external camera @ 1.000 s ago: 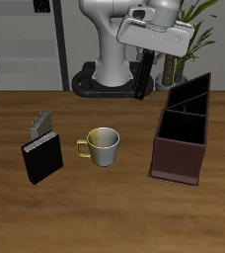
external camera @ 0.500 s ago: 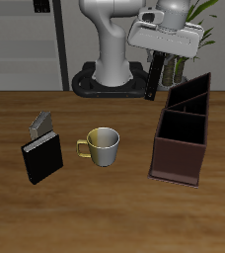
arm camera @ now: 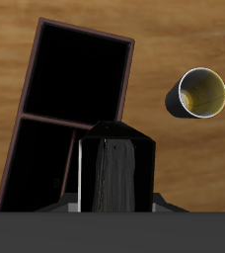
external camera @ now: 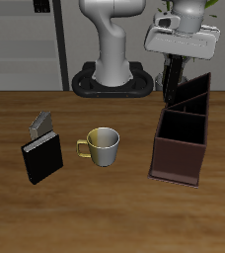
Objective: Place the left black book into the left desk caddy's back compartment
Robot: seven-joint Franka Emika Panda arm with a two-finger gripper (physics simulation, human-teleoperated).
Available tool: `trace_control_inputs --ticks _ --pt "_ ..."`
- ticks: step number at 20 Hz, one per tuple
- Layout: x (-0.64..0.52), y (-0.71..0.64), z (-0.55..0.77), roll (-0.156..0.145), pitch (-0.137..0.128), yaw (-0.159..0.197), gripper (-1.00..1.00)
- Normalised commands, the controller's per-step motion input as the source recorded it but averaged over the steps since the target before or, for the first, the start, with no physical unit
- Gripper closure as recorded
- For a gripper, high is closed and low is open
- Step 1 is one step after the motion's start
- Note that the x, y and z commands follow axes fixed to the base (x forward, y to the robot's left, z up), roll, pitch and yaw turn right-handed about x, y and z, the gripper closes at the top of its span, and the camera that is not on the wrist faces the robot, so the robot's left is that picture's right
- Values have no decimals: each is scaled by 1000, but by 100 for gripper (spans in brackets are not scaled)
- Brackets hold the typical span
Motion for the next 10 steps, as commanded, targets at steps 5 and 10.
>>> trace_control_inputs --ticks 5,10 --pt "33 155 -43 19 1 -5 100" --pt "61 152 -79 26 33 -42 100"
